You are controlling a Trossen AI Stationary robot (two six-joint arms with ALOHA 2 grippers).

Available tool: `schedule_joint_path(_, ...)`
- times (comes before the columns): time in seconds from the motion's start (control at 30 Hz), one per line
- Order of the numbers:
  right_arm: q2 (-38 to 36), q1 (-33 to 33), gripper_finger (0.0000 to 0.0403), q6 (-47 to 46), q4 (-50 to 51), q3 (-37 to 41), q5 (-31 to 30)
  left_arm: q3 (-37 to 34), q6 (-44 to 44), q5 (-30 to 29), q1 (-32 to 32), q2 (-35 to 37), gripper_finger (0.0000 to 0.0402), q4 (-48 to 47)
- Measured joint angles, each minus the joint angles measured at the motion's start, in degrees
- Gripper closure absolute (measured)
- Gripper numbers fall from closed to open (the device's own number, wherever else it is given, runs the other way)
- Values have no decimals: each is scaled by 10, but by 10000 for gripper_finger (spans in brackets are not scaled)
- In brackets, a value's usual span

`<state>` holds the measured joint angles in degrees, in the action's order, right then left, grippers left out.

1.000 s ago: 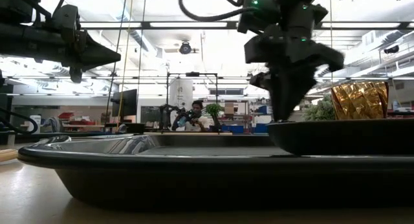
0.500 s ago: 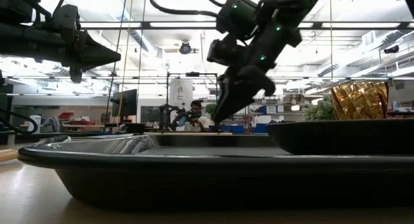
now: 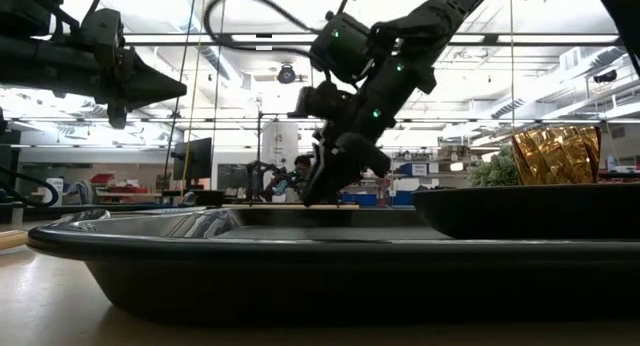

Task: Pick and place plate/cup/fork/spoon on tray
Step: Adjust the black tray, then put the orange fork to the left of the black plate on the black tray

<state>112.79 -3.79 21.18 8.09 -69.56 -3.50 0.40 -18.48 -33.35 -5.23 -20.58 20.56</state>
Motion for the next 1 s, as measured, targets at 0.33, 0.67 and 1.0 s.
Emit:
schedule_joint_path(0.33,10,-19,294,29,-4,1,-52,0,0,0,0,0,377,2)
schedule_joint_path(0.67,6,-43,294,30,-2,1,-58,0,0,0,0,0,377,2)
schedule_joint_path(1.0,-98,-36,294,9,24,1,-69,0,0,0,0,0,377,2)
